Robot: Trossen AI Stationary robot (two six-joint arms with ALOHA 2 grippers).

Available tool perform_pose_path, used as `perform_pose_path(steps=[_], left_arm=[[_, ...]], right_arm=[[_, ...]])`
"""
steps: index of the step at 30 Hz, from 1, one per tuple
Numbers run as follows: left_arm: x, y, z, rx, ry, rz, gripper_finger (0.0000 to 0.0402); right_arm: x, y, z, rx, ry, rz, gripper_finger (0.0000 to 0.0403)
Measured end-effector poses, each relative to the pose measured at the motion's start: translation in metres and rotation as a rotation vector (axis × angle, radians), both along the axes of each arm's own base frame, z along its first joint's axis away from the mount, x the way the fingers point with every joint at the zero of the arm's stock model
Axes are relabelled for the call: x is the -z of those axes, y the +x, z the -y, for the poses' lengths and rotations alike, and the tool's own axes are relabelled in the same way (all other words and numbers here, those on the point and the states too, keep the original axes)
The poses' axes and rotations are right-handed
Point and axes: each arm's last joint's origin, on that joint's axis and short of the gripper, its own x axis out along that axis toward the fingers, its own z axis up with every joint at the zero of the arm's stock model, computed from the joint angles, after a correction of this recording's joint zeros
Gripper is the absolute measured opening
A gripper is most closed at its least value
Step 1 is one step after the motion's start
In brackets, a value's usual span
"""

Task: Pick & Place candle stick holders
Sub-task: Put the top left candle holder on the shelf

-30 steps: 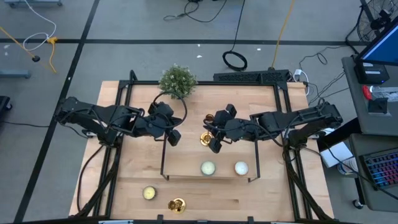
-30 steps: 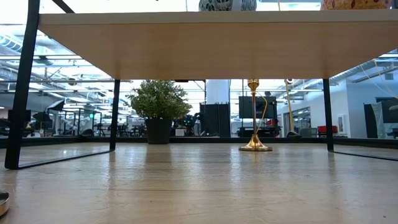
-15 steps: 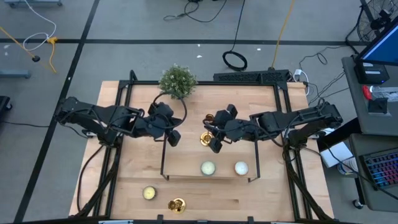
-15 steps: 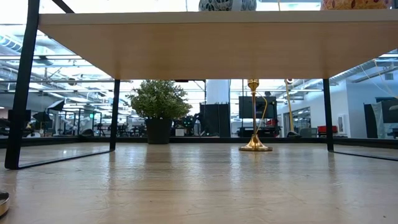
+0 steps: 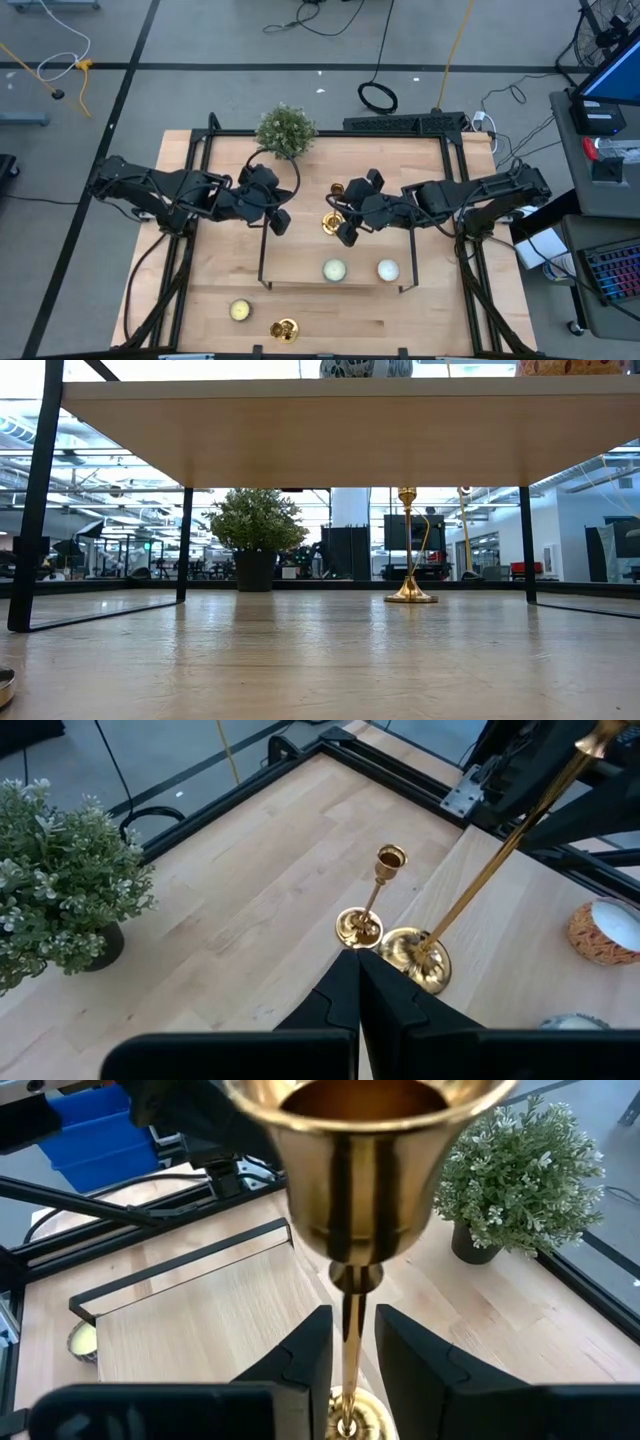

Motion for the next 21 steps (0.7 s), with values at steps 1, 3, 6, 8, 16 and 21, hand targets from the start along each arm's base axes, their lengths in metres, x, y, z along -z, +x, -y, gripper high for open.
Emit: perform_pose_path(steps=[1,3,6,8,16,21], left_arm=[[0.0000,0.0000,0.0000,0.000,0.000,0.000,0.0001],[0.0000,0.0000,-0.0001,-0.001,0.000,0.000,0.0001],[0.0000,0.0000,-0.0001,-0.003,-0.002,0.002,0.0001],[0.0000,0.0000,-0.0001,-0.006,-0.006,0.004,0.0001],[-0.0001,0.0000,-0.0002,-0.008,-0.006,0.005,0.0001],[-0.0001,0.0000,-0.0003,-0.009,-0.006,0.005,0.0001]], right_arm=[[0.0000,0.0000,0.0000,0.000,0.000,0.000,0.0073],[0.0000,0.0000,0.0000,0.000,0.000,0.000,0.0073],[0.0000,0.0000,0.0000,-0.001,0.000,0.000,0.0073],[0.0000,0.0000,0.0000,-0.001,0.001,-0.001,0.0073],[0.0001,0.0000,-0.0001,-0.003,0.002,-0.001,0.0073],[0.0003,0.0000,-0.0009,-0.023,0.016,-0.005,0.0073]])
